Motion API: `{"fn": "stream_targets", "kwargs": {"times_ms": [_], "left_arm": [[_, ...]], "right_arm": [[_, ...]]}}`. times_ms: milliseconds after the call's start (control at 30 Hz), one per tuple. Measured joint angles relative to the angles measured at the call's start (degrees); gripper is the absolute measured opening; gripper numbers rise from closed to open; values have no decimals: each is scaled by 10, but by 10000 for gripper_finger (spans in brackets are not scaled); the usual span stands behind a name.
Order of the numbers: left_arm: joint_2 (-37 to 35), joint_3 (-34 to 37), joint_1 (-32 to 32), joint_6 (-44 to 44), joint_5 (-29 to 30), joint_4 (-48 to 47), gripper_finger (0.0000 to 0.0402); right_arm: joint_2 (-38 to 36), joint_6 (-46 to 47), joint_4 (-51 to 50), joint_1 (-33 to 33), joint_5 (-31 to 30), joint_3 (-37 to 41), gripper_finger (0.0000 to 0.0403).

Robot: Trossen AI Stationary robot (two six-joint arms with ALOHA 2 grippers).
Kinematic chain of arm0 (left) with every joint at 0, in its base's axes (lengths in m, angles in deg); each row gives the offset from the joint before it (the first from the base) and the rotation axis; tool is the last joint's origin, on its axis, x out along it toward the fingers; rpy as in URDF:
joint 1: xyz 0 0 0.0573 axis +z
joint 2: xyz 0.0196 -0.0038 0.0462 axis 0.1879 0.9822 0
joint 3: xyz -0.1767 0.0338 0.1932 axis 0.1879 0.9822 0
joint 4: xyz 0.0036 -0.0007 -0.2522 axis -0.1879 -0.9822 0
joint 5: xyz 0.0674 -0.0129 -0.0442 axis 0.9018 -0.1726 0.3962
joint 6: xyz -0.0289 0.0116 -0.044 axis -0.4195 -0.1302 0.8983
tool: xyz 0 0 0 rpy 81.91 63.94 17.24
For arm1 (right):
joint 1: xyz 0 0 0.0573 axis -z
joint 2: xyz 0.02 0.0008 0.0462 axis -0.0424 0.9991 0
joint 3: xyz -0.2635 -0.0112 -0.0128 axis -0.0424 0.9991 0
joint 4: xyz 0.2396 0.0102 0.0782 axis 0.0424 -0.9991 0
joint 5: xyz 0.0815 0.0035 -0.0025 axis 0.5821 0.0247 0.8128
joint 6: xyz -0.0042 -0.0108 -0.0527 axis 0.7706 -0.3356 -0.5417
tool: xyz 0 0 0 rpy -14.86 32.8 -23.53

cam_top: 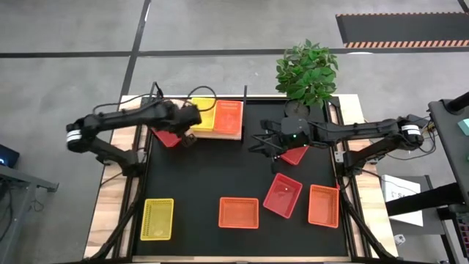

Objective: Stack baskets on shelf by color
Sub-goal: Put the top left red bin on the shelf

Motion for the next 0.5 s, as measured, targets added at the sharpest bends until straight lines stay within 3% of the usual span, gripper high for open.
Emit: {"fn": "stream_targets", "kwargs": {"times_ms": [233, 500], "left_arm": [[79, -9, 101, -86, 6, -45, 0], [114, -5, 165, -142, 40, -50, 0]], "right_arm": [[15, -9, -6, 0, 0, 3, 9], [28, -17, -13, 0, 0, 6, 9]]}}
